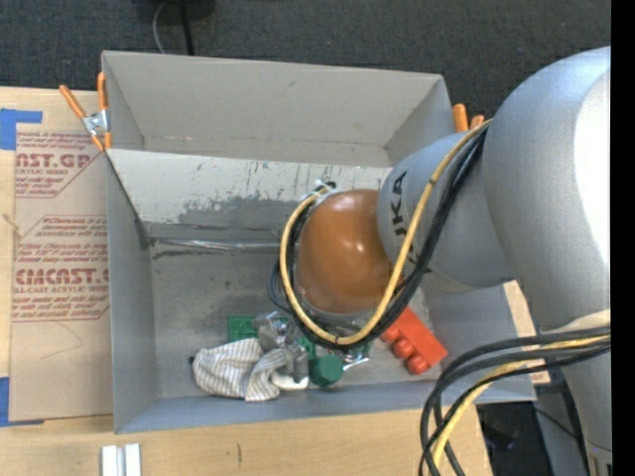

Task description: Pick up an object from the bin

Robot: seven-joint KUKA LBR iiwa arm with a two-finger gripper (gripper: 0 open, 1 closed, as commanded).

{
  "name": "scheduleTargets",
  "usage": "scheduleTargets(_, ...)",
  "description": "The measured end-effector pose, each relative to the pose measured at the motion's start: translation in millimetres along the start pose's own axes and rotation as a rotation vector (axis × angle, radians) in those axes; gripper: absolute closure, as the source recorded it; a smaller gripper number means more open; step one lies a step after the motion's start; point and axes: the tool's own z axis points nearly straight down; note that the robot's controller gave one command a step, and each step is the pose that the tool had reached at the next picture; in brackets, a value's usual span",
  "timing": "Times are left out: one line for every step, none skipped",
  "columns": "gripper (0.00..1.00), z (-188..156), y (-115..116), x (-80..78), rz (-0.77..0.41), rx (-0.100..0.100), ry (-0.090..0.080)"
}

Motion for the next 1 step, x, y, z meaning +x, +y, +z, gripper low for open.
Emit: scheduleTargets(1.00, 0.0, 0.0, 0.0, 0.000, 0.000, 0.000)
